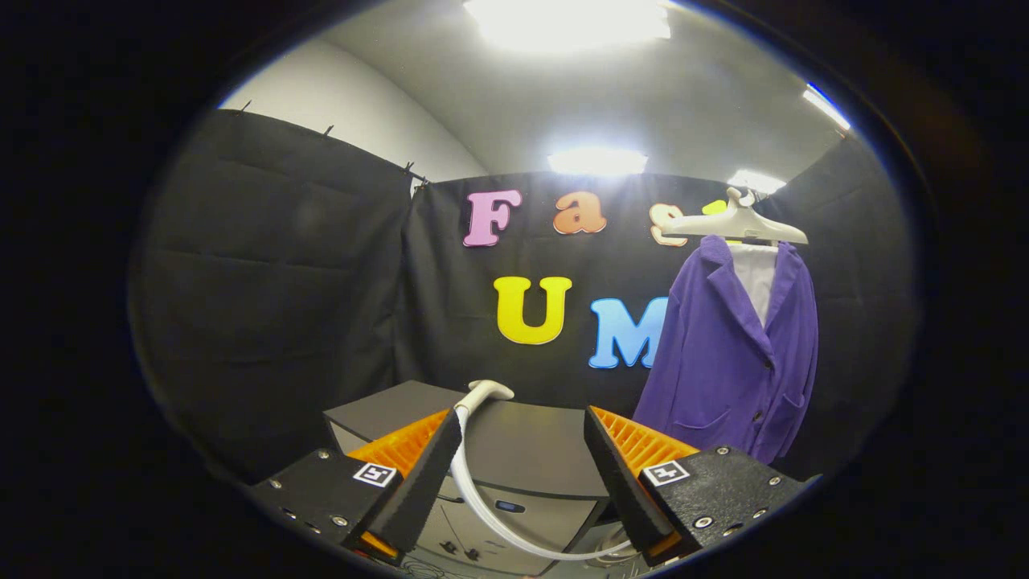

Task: Iron the clothes twice with a garment steamer, once on the left side and once on the right side.

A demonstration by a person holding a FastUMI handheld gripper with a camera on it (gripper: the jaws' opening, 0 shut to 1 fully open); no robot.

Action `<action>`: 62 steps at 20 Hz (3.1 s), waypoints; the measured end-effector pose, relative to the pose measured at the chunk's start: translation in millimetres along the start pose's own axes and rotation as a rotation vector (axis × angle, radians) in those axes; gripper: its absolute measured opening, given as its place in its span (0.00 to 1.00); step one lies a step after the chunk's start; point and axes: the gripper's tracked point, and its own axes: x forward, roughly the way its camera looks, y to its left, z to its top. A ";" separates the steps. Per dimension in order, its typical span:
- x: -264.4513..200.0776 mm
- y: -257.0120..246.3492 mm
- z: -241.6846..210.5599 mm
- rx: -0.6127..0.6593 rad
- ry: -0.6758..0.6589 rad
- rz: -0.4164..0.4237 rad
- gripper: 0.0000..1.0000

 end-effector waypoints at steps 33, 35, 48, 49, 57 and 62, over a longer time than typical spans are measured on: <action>385.5 72.4 -165.7 0.451 0.779 -0.182 0.90; 376.4 73.2 -172.1 0.448 0.826 -0.222 0.86; 379.7 65.2 -181.4 0.245 0.833 -0.324 0.41; 379.4 64.9 -181.4 0.242 0.826 -0.325 0.40; 377.7 65.7 -178.3 0.243 0.781 -0.319 0.37; 369.7 71.5 -170.7 0.240 0.753 -0.262 0.37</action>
